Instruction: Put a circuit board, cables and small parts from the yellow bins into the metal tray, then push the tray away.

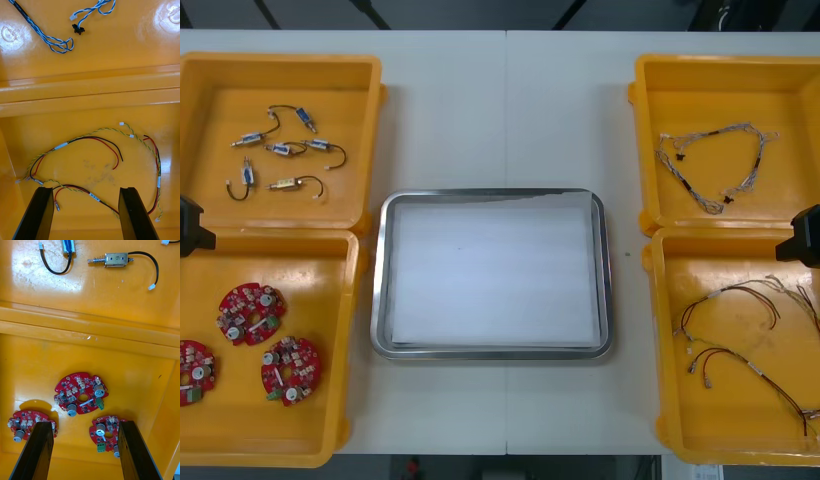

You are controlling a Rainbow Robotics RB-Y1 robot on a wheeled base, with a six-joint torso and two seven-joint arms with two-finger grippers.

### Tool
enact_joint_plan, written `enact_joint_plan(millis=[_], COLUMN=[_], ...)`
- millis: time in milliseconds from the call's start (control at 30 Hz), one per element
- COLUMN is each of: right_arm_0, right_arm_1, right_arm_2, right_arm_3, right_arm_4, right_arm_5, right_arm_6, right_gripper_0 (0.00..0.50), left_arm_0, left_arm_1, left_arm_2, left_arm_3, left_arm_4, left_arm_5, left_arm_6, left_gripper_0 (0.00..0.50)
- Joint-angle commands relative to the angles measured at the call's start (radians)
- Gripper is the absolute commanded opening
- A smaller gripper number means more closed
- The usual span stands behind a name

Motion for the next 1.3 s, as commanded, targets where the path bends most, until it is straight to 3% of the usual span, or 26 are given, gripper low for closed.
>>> enact_joint_plan(millis=[33,1300], right_arm_0=[0.004,0.004], right_arm_1=[0.008,0.008], right_arm_2=[0.004,0.004], right_arm_3=[-0.008,-0.008], right_arm_4=[0.008,0.008], right_arm_5=[-0.01,-0.01], right_arm_6=[0.025,0.025], right_gripper_0=[0.5,0.5], left_arm_0=[0.008,0.008], left_arm_1=[0.045,0.045], left_arm_2=[-0.007,-0.007], left_arm_3=[-0.004,-0.004], left_arm_4=[0.002,0.002], left_arm_5=[0.004,0.004], left_arm_6=[-0.027,-0.027], left_gripper_0=[0.5,0.5])
